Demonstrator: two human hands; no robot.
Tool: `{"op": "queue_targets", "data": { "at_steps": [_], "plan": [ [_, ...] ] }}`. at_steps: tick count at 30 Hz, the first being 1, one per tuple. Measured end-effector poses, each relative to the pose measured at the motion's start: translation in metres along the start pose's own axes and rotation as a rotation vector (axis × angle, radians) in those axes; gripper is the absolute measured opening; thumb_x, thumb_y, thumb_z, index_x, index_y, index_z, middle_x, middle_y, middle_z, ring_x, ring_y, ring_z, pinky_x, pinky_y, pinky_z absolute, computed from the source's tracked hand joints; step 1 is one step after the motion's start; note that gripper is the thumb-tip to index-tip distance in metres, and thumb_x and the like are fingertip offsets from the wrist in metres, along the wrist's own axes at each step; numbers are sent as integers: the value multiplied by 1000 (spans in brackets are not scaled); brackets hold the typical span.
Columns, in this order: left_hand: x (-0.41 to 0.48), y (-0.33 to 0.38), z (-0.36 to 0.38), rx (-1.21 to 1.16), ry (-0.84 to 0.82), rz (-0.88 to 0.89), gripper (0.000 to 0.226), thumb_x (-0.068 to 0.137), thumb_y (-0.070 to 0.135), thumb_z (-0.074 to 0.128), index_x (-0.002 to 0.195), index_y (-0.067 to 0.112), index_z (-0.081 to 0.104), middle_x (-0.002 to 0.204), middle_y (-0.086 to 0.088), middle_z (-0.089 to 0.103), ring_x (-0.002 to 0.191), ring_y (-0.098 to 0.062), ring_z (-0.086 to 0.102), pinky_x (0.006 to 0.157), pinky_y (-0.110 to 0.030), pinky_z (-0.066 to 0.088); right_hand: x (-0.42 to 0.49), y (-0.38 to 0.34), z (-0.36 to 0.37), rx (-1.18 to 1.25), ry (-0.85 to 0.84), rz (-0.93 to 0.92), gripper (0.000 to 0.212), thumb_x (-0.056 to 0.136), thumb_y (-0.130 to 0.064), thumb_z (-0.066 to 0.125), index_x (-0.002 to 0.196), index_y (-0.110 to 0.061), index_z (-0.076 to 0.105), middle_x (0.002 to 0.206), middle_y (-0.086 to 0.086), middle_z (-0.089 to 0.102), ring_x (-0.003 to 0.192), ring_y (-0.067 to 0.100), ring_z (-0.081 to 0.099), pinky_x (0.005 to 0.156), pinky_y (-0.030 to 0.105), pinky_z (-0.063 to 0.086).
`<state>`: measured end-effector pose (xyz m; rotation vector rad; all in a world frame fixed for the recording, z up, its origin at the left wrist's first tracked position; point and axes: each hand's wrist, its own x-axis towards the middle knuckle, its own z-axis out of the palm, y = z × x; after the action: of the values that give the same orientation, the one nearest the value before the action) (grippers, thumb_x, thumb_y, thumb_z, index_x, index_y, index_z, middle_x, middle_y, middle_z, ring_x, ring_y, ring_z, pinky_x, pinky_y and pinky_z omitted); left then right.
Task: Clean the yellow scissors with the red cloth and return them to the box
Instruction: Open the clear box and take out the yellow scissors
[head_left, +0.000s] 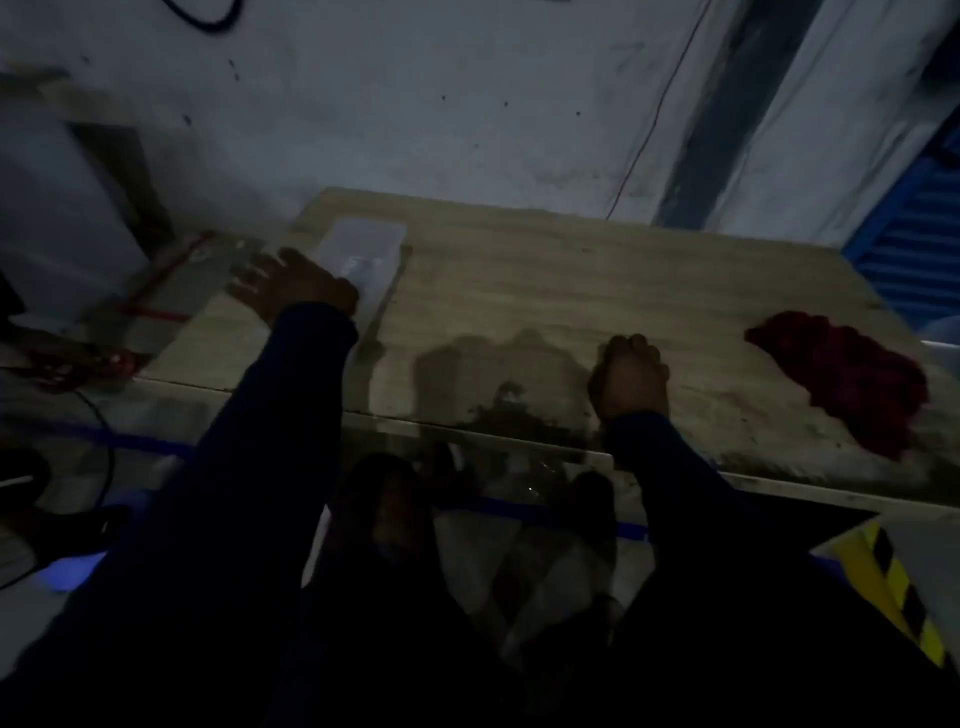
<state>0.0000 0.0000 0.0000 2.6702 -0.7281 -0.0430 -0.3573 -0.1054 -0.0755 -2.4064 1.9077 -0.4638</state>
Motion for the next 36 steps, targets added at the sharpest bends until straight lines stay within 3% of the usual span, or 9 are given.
{"op": "queue_targets", "data": {
  "at_steps": [4,8,14,20,23,27,30,34,36],
  "plan": [
    [-11,-5,-9,-197,-218,70,79,71,66,57,130,14,54,128,-18,60,104,-36,62,89,-40,51,-1,4,0,11,70,-1,25,87,-15,49,107,-4,58,113,17,55,105,38,51,89,44,42],
    [-70,41,11,-253,-203,314,79,76,68,59,136,18,50,136,-13,57,116,-33,59,91,-38,50,-1,7,-2,123,87,-17,30,94,-31,47,108,-6,59,113,15,55,106,36,51,91,44,42],
    [-150,116,56,-385,-372,406,93,76,72,58,150,23,31,149,-13,41,132,-35,44,106,-42,41,-12,9,-18,822,138,120,42,99,-36,47,133,-14,54,127,-2,54,110,12,53,95,23,40],
    [-172,103,69,-952,-720,360,97,70,75,62,151,33,27,146,0,48,126,-22,54,102,-47,48,-5,16,-17,1239,48,259,42,99,-20,52,140,-11,48,130,3,56,110,17,57,85,22,50],
    [-174,83,80,-871,-707,579,102,69,67,70,153,32,23,151,7,42,132,-10,47,105,-38,45,-4,17,-18,1322,-20,292,44,96,-21,58,138,-11,50,132,9,58,116,24,58,99,38,50],
    [-176,85,91,-843,-626,682,100,74,19,84,151,24,20,140,20,39,125,1,42,92,-8,42,-1,16,-40,1041,7,272,56,91,-23,65,140,-4,46,142,12,51,125,22,52,105,33,42],
    [-174,86,90,-825,-565,683,86,78,28,81,148,15,34,141,1,51,127,-12,47,92,-9,34,-25,-13,-57,747,131,-227,57,86,-24,71,137,-6,51,142,10,51,129,19,47,111,23,32],
    [-172,83,86,-806,-495,690,64,86,32,64,144,15,43,137,-6,57,124,-11,49,90,-4,35,-32,-42,-43,110,-134,-467,86,82,-69,53,149,-17,35,158,10,27,147,28,21,119,47,9],
    [-173,81,85,-805,-471,686,59,87,24,66,142,16,46,130,1,59,117,-3,50,83,4,34,-27,-44,-41,-22,-105,-488,89,82,-76,29,146,-15,41,154,16,34,143,35,31,115,52,18]
  ]
}}
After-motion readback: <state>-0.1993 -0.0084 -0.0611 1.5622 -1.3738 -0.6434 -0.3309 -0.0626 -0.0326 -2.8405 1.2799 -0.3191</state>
